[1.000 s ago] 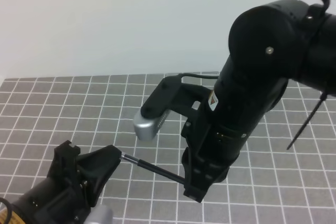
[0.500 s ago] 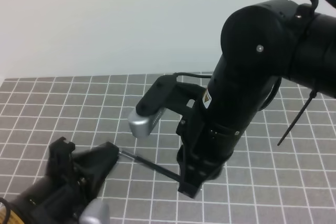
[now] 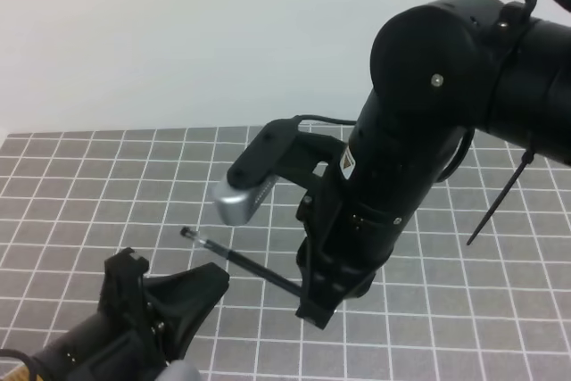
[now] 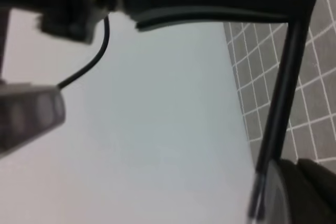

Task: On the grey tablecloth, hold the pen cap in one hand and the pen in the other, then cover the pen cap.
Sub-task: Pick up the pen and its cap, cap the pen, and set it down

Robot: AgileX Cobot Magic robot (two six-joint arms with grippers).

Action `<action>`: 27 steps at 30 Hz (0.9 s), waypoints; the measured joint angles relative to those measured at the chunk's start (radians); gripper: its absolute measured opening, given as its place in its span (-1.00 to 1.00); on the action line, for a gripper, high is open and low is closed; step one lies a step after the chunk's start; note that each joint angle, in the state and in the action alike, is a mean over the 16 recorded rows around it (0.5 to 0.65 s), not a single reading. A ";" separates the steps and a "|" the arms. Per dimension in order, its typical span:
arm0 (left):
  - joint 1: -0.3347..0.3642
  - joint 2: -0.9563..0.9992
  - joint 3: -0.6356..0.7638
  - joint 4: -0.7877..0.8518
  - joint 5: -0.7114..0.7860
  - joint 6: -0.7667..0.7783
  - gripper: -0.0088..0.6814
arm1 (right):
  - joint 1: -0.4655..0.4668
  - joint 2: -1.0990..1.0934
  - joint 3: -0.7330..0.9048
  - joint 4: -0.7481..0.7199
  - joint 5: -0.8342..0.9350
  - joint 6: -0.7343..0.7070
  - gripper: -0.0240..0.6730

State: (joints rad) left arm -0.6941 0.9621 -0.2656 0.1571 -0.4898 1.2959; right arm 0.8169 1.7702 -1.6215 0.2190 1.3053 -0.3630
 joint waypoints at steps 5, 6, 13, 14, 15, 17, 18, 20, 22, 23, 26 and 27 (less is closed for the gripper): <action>0.000 0.000 0.000 -0.042 -0.030 -0.084 -0.95 | -0.039 0.000 0.000 -0.048 0.000 0.046 -0.94; 0.000 0.000 0.000 -0.061 -0.041 -0.107 -0.95 | -0.051 0.000 0.000 -0.055 0.000 0.056 -0.94; 0.000 0.000 -0.009 -0.311 -0.136 -0.317 -0.87 | -0.166 0.000 0.012 -0.062 -0.022 0.126 -0.94; 0.000 0.000 -0.013 -0.362 -0.144 -0.349 -0.86 | -0.184 0.000 0.018 -0.057 -0.029 0.135 -0.94; 0.000 0.000 -0.018 -0.417 -0.149 -0.379 -0.84 | -0.202 0.000 0.025 -0.052 -0.037 0.145 -0.94; 0.000 0.000 -0.028 -0.533 -0.151 -0.433 -0.78 | -0.234 0.000 0.044 -0.043 -0.058 0.167 -0.94; 0.000 0.000 -0.033 -0.593 -0.148 -0.457 -0.74 | -0.249 0.000 0.055 -0.040 -0.071 0.179 -0.94; 0.000 0.000 -0.044 -0.718 -0.131 -0.494 -0.65 | -0.273 0.000 0.082 -0.036 -0.103 0.205 -0.94; 0.000 0.000 -0.056 -0.843 -0.103 -0.510 -0.54 | -0.292 0.000 0.114 -0.034 -0.142 0.234 -0.94; 0.000 0.000 -0.061 -0.906 -0.084 -0.510 -0.48 | -0.300 0.000 0.131 -0.034 -0.164 0.249 -0.94; 0.001 0.000 -0.077 -1.086 -0.019 -0.470 -0.33 | -0.314 0.000 0.190 -0.033 -0.234 0.295 -0.94; 0.001 0.000 -0.080 -1.143 0.002 -0.446 -0.28 | -0.317 0.000 0.210 -0.033 -0.259 0.310 -0.94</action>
State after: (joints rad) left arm -0.6931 0.9621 -0.3459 -0.9859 -0.4876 0.8497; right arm 0.4998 1.7702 -1.4116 0.1861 1.0467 -0.0533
